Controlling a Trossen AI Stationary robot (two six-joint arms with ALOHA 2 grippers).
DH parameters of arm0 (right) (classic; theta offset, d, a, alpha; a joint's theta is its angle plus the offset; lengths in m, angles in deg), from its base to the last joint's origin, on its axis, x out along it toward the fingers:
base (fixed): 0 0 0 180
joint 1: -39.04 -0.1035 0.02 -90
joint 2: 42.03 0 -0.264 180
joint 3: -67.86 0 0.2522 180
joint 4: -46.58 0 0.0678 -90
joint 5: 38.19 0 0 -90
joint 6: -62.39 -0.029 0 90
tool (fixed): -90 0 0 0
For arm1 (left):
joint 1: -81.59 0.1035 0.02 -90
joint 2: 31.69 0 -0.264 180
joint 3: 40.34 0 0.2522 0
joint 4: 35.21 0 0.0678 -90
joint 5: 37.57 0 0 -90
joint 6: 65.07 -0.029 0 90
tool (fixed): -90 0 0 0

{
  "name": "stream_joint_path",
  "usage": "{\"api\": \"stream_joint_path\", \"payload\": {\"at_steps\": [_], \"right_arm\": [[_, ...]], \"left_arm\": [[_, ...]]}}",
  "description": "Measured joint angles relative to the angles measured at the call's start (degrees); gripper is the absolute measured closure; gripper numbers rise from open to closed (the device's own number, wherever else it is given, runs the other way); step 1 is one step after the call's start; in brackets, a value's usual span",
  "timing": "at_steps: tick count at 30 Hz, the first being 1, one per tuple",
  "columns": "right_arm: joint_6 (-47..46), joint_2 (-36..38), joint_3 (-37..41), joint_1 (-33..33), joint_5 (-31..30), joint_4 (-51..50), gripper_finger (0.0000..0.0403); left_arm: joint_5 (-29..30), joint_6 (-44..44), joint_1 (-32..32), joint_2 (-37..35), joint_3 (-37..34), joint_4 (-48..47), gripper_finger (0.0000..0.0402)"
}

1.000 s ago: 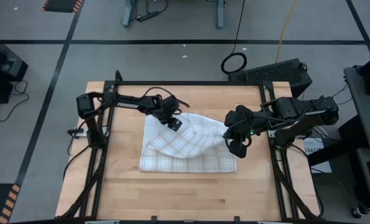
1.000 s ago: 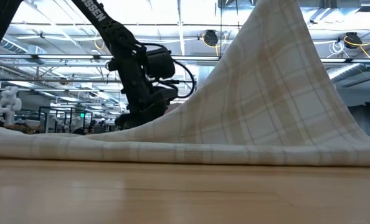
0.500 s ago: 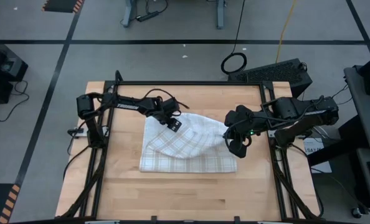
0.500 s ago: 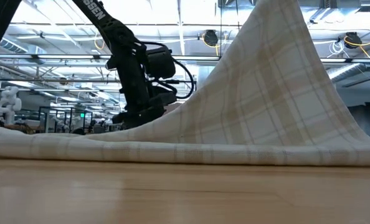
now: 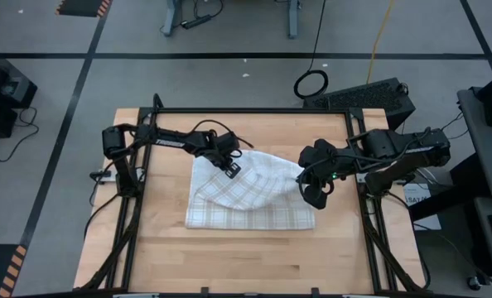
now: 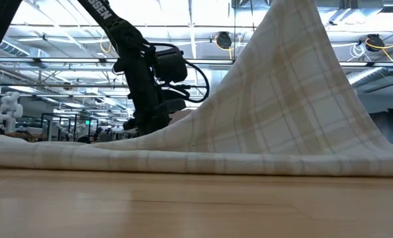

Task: Roll towel
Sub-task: Roll the towel

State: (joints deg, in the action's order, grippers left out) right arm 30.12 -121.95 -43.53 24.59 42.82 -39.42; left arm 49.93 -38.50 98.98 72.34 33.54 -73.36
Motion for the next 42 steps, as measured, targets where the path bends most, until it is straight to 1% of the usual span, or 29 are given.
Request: {"api": "stream_joint_path", "payload": {"at_steps": [4,8,11,14,20,24,27,31,33,34,37,38,40,42], "right_arm": [[0.02,0.00,0.00,0.01,0.00,0.01,0.0401],[-0.52,0.00,0.00,0.01,-0.01,0.13,0.0401],[-2.55,0.00,0.00,0.23,0.02,0.40,0.0401],[-3.96,0.00,0.00,0.25,-0.19,1.11,0.0401],[-4.04,0.00,0.00,0.99,-1.88,3.74,0.0401],[-1.49,0.00,0.01,1.57,-1.88,6.25,0.0401],[0.42,0.00,0.02,1.74,-1.61,6.75,0.0401],[1.97,0.00,0.01,1.74,-1.57,6.93,0.0401],[2.52,0.00,0.00,1.76,-1.57,6.92,0.0401],[2.86,0.00,0.02,1.80,-1.57,6.92,0.0401],[3.83,0.00,0.01,2.36,-1.58,6.92,0.0401],[4.34,0.00,0.00,2.69,-1.61,6.95,0.0401],[5.49,0.00,0.00,3.41,-1.67,7.05,0.0401],[5.99,0.00,0.00,4.14,-1.70,7.05,0.0401]], "left_arm": [[1.27,-0.04,0.04,-0.93,-0.01,-0.59,0.0396],[3.05,-0.04,0.03,-6.02,0.02,-0.48,0.0397],[3.43,0.11,-0.08,-10.73,0.02,-2.25,0.0397],[3.48,2.73,-0.23,-16.15,0.09,-6.88,0.0397],[4.74,6.30,-2.53,-24.14,0.07,-20.62,0.0398],[4.32,12.39,-6.59,-30.03,0.00,-25.07,0.0398],[3.41,19.38,-9.52,-36.04,0.00,-25.23,0.0398],[2.50,28.18,-11.01,-44.25,0.00,-22.71,0.0398],[3.48,32.97,-11.89,-48.32,0.08,-21.35,0.0398],[5.37,34.82,-12.46,-49.94,0.11,-21.63,0.0398],[11.90,37.44,-13.95,-51.94,0.06,-28.01,0.0398],[13.02,37.83,-14.18,-51.98,-0.41,-30.69,0.0398],[12.98,38.86,-14.53,-51.92,-2.60,-32.90,0.0398],[11.76,39.06,-15.22,-51.60,-5.58,-30.16,0.0398]]}}
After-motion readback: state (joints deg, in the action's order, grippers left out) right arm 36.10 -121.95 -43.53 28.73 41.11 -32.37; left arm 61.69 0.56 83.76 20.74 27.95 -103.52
